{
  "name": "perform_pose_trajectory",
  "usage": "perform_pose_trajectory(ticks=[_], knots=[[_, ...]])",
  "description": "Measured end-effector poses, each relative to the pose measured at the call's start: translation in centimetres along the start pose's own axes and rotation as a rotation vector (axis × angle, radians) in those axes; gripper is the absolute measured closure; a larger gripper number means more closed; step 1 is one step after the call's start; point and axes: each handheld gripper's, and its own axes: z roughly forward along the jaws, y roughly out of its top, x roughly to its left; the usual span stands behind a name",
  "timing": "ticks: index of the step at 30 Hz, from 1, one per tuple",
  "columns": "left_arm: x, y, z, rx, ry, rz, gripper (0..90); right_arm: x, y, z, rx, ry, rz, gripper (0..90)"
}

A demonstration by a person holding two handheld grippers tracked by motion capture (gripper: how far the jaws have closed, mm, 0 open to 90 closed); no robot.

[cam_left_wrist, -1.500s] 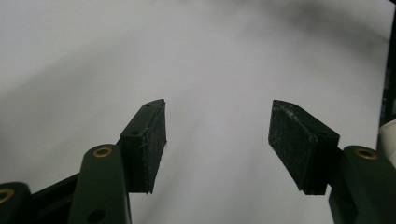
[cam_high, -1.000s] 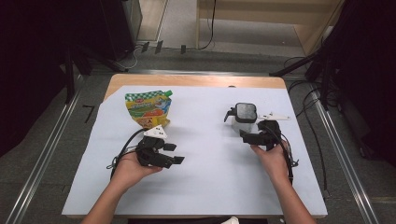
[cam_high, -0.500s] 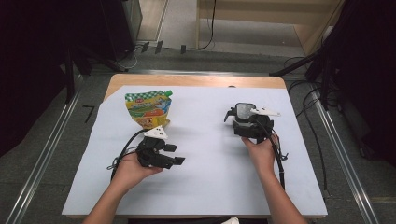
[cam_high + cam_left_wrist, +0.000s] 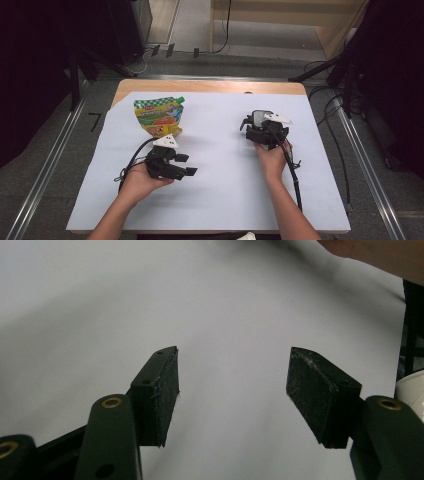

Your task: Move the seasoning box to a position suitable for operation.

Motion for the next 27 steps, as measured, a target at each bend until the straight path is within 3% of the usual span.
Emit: perform_pose_trajectory(ticks=[3, 7, 8, 20, 27], knots=[[0.1, 0.0, 0.1, 0.004, -0.003, 0.0, 38.5, 0.1, -0.1, 0.3, -0.024, -0.013, 0.019, 9.1], [0.0, 0.0, 0.1, 0.006, -0.002, 0.001, 38.5, 0.4, -0.3, 0.6, -0.028, -0.042, 0.0, 9.3], [0.0, 0.0, 0.1, 0.005, -0.001, 0.001, 38.4, 0.6, -0.4, 0.7, -0.034, -0.069, -0.009, 12.4], [0.1, 0.0, 0.0, 0.0, 0.006, 0.001, 38.5, 0.0, -0.2, 0.5, -0.015, -0.037, -0.022, 14.4], [0.5, -0.1, 0.0, -0.002, 0.018, -0.025, 38.5, -0.5, 0.4, -0.1, 0.0, -0.009, 0.005, 14.7]])
